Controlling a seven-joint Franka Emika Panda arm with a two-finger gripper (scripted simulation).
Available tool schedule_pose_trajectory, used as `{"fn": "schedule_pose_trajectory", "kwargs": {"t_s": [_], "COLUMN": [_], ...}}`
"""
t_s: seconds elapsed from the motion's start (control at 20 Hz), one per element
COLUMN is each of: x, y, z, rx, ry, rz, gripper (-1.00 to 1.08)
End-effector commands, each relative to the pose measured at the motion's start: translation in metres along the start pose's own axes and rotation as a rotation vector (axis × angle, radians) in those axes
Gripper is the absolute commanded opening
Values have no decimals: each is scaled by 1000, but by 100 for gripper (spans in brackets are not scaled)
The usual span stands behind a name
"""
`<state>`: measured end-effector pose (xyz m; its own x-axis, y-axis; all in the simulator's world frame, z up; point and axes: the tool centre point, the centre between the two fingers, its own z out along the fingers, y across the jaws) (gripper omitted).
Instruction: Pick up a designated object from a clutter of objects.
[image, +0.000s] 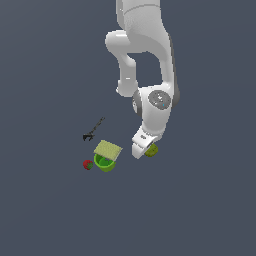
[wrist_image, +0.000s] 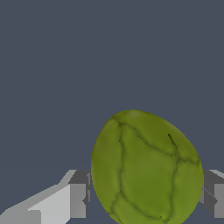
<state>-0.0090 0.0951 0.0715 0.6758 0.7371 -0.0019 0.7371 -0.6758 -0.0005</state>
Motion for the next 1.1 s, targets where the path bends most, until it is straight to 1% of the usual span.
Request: {"fn": "schedule_pose_trajectory", "kwargs": {"t_s": [0.0,0.35,1.05], "x": [-5,-27,-82], "y": [4,15,45], "z": [-15,-73,-220], "rx": [-2,-1,2], "ry": [2,2,5], "rz": [0,-1,-2], "gripper": [-100,-100,-100]}}
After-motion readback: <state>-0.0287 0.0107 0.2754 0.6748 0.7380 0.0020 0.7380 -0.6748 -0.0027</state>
